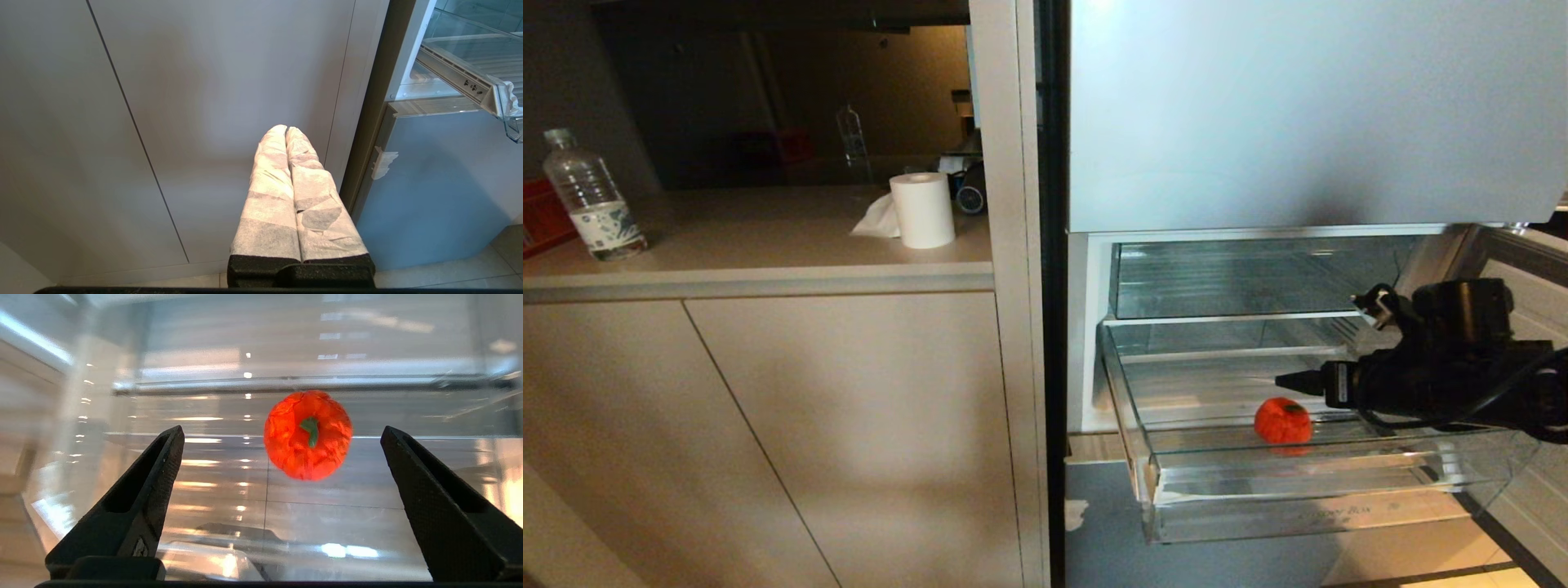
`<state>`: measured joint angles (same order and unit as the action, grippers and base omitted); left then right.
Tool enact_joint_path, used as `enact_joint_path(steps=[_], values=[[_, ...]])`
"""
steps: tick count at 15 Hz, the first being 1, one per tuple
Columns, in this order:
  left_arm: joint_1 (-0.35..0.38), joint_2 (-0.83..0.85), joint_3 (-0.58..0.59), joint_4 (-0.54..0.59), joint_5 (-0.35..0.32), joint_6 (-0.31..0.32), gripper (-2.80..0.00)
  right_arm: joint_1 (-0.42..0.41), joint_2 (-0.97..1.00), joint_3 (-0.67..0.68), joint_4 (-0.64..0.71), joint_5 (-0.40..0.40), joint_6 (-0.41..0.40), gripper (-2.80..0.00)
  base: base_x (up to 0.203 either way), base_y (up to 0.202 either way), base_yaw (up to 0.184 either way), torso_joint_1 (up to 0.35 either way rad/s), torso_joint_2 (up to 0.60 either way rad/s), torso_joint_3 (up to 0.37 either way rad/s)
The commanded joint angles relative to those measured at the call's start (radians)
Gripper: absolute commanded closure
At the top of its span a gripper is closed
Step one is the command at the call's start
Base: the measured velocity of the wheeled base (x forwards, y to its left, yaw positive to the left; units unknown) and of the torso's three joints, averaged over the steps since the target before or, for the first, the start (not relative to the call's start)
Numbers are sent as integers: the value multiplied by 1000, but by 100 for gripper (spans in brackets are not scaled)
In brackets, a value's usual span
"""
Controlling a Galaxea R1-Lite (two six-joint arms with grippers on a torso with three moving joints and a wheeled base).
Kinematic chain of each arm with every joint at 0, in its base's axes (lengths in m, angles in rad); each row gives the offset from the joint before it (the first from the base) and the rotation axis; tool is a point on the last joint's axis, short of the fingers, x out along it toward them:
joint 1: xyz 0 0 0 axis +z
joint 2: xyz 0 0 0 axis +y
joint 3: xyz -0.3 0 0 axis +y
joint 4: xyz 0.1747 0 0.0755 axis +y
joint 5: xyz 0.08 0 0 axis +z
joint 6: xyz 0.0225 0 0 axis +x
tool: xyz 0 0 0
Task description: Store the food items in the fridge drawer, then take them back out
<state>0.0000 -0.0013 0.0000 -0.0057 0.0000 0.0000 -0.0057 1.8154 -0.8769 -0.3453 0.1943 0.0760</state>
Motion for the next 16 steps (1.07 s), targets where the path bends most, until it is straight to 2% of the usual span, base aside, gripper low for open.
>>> enact_joint_path(steps=[1,8,16], values=[[0,0,2,0,0,0,0,7,-165,72,-2,3,-1,-280,0,0,0,0,0,0],[2,0,2,0,0,0,0,19,-503,299,-2,0,1,-280,0,0,0,0,0,0],[0,0,2,0,0,0,0,18,-1014,573,4,-73,-8,-280,0,0,0,0,0,0]])
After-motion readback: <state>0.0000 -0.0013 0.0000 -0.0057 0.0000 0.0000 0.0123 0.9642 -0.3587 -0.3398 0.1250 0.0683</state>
